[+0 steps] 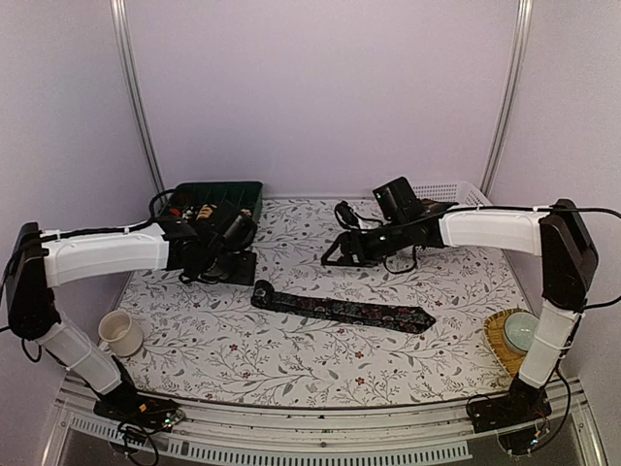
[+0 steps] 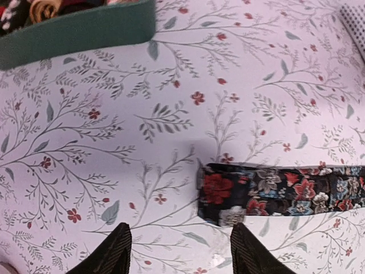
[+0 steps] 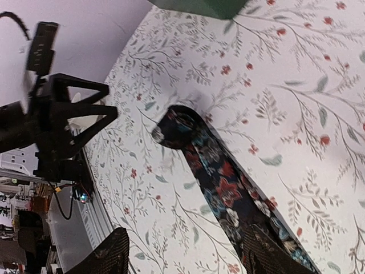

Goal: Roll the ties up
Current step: Roll the tie at the center of the board.

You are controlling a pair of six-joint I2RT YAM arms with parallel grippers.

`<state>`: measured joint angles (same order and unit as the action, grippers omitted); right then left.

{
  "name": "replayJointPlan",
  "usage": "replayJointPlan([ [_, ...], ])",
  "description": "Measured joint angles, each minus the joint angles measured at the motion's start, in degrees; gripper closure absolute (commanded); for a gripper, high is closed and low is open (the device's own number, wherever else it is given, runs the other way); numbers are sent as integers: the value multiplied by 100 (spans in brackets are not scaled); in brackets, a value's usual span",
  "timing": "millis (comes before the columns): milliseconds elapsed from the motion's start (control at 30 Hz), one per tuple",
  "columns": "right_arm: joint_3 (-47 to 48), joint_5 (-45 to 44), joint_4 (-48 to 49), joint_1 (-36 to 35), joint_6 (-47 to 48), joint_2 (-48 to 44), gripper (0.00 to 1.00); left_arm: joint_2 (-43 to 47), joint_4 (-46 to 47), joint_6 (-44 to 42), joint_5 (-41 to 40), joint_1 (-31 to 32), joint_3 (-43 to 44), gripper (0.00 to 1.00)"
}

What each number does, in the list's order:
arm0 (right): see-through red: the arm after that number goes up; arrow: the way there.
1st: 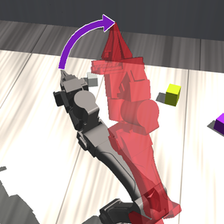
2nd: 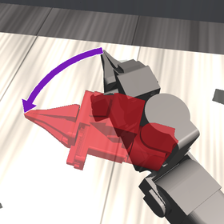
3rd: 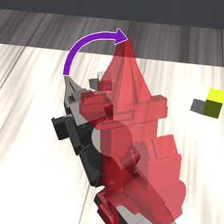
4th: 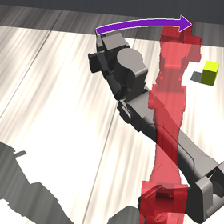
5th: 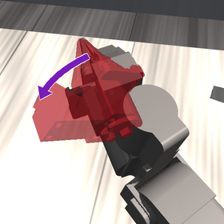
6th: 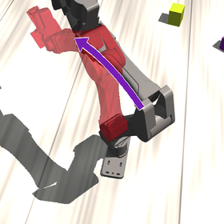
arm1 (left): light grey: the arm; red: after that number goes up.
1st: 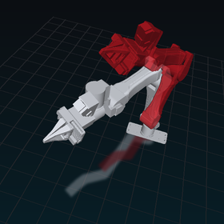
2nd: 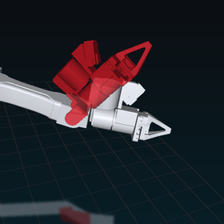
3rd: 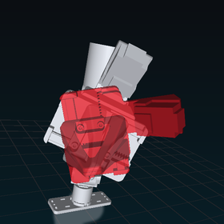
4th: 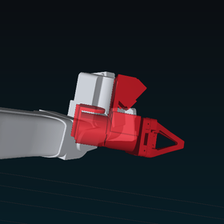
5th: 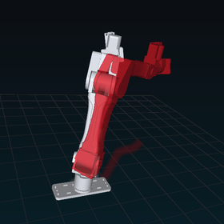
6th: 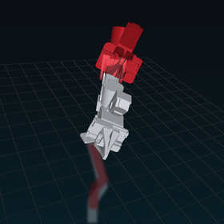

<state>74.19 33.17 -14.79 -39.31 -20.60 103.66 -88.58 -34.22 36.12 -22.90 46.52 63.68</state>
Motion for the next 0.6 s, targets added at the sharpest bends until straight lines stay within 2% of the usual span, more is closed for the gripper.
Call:
replayJointPlan([
  [200, 1198, 138, 481, -516, -444, 772, 40, 667, 964, 46, 1097, -1333, -1399, 61],
  [400, 2391, 407, 599, -916, -890, 2015, 45, 623, 1751, 28, 1912, -1696, -1978, 66],
  [600, 2732, 577, 605, -1025, -1222, 2656, 47, 334, 2518, -101, 2406, -1794, -1991, 71],
])
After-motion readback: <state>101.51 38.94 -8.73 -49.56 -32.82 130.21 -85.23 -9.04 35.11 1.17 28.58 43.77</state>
